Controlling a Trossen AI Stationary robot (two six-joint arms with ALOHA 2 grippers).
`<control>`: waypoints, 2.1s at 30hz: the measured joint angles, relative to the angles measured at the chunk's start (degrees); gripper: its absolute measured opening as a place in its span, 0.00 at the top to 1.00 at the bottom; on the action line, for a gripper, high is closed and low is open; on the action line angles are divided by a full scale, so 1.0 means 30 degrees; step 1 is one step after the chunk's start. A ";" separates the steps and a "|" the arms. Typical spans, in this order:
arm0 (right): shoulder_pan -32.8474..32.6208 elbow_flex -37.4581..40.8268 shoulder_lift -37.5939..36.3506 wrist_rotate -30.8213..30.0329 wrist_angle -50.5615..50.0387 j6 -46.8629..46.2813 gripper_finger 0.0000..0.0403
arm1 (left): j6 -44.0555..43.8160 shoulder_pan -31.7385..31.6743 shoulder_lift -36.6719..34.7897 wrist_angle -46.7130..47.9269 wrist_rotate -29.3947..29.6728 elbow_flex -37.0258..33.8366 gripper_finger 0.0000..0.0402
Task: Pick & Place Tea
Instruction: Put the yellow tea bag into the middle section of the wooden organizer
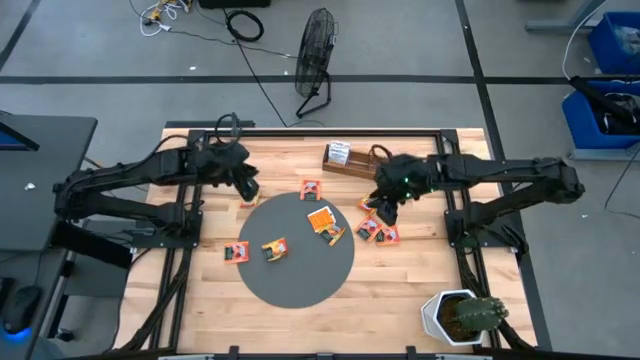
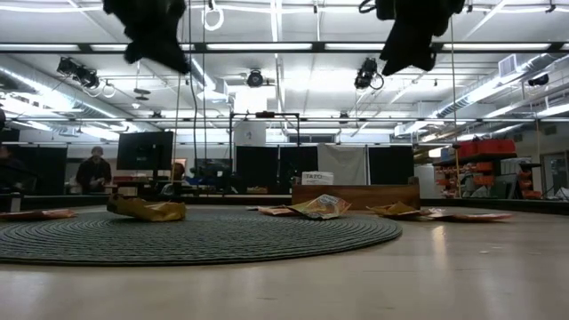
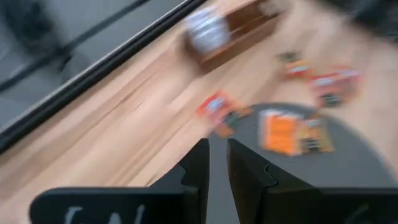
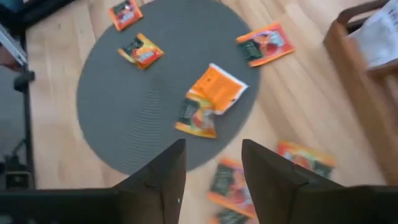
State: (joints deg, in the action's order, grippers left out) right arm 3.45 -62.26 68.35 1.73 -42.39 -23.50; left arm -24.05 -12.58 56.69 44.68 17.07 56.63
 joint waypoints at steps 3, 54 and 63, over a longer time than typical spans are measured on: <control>-0.1194 0.0000 0.0154 -0.1202 0.0697 -0.1673 0.60 | -0.0685 -0.1276 0.0212 0.1423 -0.0304 -0.0017 0.85; 0.3953 0.2492 0.7322 -0.2775 -0.0901 -1.0519 0.60 | -0.0770 -0.0368 0.3226 0.0193 -0.2927 -0.0010 0.51; 0.4341 0.4153 0.8059 -0.2181 0.1952 -1.0059 0.60 | -0.1745 0.0785 0.3226 0.0165 -0.2393 -0.0010 0.51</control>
State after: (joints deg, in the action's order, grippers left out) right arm 16.47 -49.80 92.53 -4.81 -36.53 -53.67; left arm -29.28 -10.22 66.37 45.18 9.90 56.60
